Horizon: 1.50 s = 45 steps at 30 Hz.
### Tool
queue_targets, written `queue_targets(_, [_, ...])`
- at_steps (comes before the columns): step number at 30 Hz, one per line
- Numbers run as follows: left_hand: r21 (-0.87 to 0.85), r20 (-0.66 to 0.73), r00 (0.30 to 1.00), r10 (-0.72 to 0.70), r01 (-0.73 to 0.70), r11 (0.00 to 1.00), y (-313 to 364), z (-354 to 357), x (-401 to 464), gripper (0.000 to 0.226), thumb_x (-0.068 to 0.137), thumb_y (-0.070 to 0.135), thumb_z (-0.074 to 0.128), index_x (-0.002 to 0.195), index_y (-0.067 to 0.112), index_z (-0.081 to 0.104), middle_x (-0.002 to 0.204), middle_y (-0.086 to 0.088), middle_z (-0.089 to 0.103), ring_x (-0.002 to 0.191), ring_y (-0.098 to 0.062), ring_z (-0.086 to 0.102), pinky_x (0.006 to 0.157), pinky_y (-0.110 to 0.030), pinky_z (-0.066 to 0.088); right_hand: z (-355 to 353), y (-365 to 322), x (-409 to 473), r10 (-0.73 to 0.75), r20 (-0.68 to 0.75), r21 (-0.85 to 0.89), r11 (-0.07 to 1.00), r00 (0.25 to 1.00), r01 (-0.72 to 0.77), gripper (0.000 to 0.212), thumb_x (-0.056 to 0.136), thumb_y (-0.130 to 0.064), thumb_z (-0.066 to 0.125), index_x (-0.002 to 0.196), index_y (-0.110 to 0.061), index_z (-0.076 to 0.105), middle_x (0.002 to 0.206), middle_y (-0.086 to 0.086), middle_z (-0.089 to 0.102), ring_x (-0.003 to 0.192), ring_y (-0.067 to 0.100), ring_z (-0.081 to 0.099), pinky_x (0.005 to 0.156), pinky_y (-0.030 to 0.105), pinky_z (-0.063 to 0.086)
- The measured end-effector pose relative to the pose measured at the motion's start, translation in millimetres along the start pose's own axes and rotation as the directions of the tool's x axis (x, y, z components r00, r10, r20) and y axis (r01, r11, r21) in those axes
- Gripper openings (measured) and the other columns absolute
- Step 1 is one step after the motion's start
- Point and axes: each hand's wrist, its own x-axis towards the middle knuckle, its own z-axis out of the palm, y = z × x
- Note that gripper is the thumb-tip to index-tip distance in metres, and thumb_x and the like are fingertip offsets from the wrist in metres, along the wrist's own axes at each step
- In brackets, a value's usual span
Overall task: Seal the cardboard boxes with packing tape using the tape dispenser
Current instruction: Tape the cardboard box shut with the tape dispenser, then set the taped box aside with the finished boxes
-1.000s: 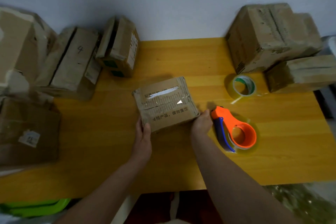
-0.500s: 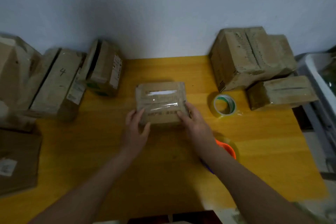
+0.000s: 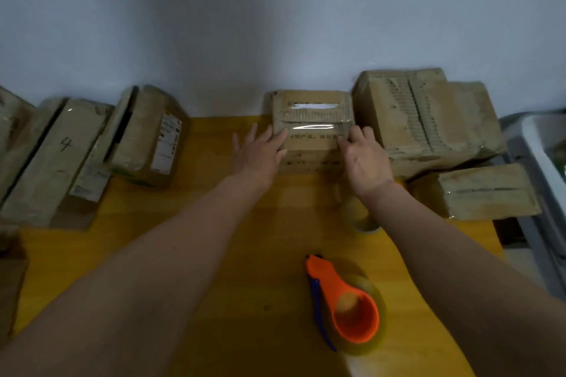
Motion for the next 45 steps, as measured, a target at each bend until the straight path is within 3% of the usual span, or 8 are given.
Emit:
queue_targets(6, [-0.006, 0.026, 0.999, -0.031, 0.031, 1.0, 10, -4, 22, 0.049, 0.105, 0.039, 0.023, 0.152, 0.042, 0.009, 0.162, 0.01, 0.005, 0.149, -0.026, -0.007, 0.116, -0.055, -0.005, -6, 8, 20, 0.019, 0.062, -0.057, 0.998, 0.998, -0.016, 0.032, 0.093, -0.009, 0.049, 0.126, -0.008, 0.051, 0.135, 0.011, 0.035, 0.112, 0.027, 0.039, 0.081, 0.03, 0.047])
queue_targets(11, [-0.216, 0.157, 0.987, 0.028, 0.007, 0.976, -2, -17, 10, 0.068, 0.101, 0.015, 0.039, 0.152, 0.042, 0.002, 0.163, 0.006, 0.0, 0.149, -0.025, -0.007, 0.119, -0.055, 0.0, -17, 3, 23, 0.023, 0.116, -0.115, 0.993, 0.993, -0.01, 0.031, 0.089, -0.01, 0.057, 0.12, -0.01, 0.056, 0.133, 0.012, 0.039, 0.109, 0.025, 0.043, 0.085, 0.033, 0.046])
queue_targets(13, [-0.274, 0.063, 0.998, 0.007, 0.011, 0.962, -16, -23, -10, 0.075, 0.096, 0.007, 0.047, 0.153, 0.035, 0.01, 0.16, -0.001, 0.019, 0.148, -0.027, 0.012, 0.118, -0.052, 0.016, -26, -8, 24, -0.009, 0.084, -0.147, 0.989, 0.996, 0.021, 0.039, 0.086, -0.009, 0.06, 0.124, -0.01, 0.053, 0.131, 0.014, 0.043, 0.111, 0.027, 0.044, 0.092, 0.035, 0.044])
queue_targets(16, [-0.281, -0.247, 0.96, -0.132, 0.059, 0.958, -64, -26, -40, 0.046, 0.1, 0.015, 0.045, 0.145, 0.02, 0.04, 0.135, -0.008, 0.055, 0.123, -0.028, 0.049, 0.103, -0.041, 0.039, -32, -52, 23, -0.123, -0.021, 0.066, 0.99, 0.992, 0.124, 0.047, 0.087, 0.0, 0.056, 0.133, -0.006, 0.049, 0.123, 0.017, 0.05, 0.112, 0.034, 0.046, 0.097, 0.041, 0.04])
queue_targets(21, [-0.358, -0.41, 0.807, -0.426, 0.287, 0.888, -165, -40, -75, 0.044, 0.098, 0.003, 0.041, 0.141, 0.011, 0.043, 0.129, -0.017, 0.052, 0.116, -0.034, 0.049, 0.095, -0.048, 0.045, -17, -157, 21, -0.295, 0.148, 0.362, 0.904, 0.944, 0.226, 0.051, 0.097, -0.014, 0.048, 0.147, -0.014, 0.034, 0.139, 0.008, 0.042, 0.127, 0.027, 0.039, 0.104, 0.035, 0.035])
queue_targets(27, [-0.545, -0.104, 0.86, -0.499, 0.371, 0.752, -252, -50, -83, 0.058, 0.1, 0.007, 0.038, 0.153, 0.023, 0.019, 0.16, -0.007, 0.012, 0.147, -0.027, 0.011, 0.118, -0.04, 0.019, -11, -260, 34, -0.368, 0.358, 0.542, 0.83, 0.858, 0.13, 0.064, 0.102, -0.028, 0.042, 0.154, -0.029, 0.005, 0.153, 0.01, 0.028, 0.138, 0.03, 0.029, 0.108, 0.039, 0.032])
queue_targets(32, [-0.698, 0.107, 0.894, -0.435, 0.38, 0.608, -270, -54, -86, 0.068, 0.099, 0.002, 0.032, 0.154, 0.037, 0.011, 0.161, 0.001, 0.016, 0.145, -0.023, 0.021, 0.113, -0.038, 0.026, 0, -313, 51, -0.29, 0.405, 0.746, 0.653, 0.867, -0.131, 0.069, 0.102, -0.022, 0.042, 0.153, -0.032, -0.004, 0.158, 0.008, 0.02, 0.139, 0.03, 0.032, 0.109, 0.039, 0.034])
queue_targets(45, [-0.732, 0.274, 0.957, -0.096, 0.272, 0.624, -240, -7, -150, 0.079, 0.098, 0.002, 0.04, 0.154, 0.03, -0.008, 0.161, 0.005, -0.007, 0.148, -0.021, 0.007, 0.115, -0.036, 0.021, 4, -302, 1, 0.079, 0.383, 0.727, 0.589, 0.92, -0.353, 0.055, 0.096, -0.044, 0.05, 0.146, -0.027, 0.036, 0.135, 0.007, 0.056, 0.118, 0.025, 0.055, 0.083, 0.027, 0.043])
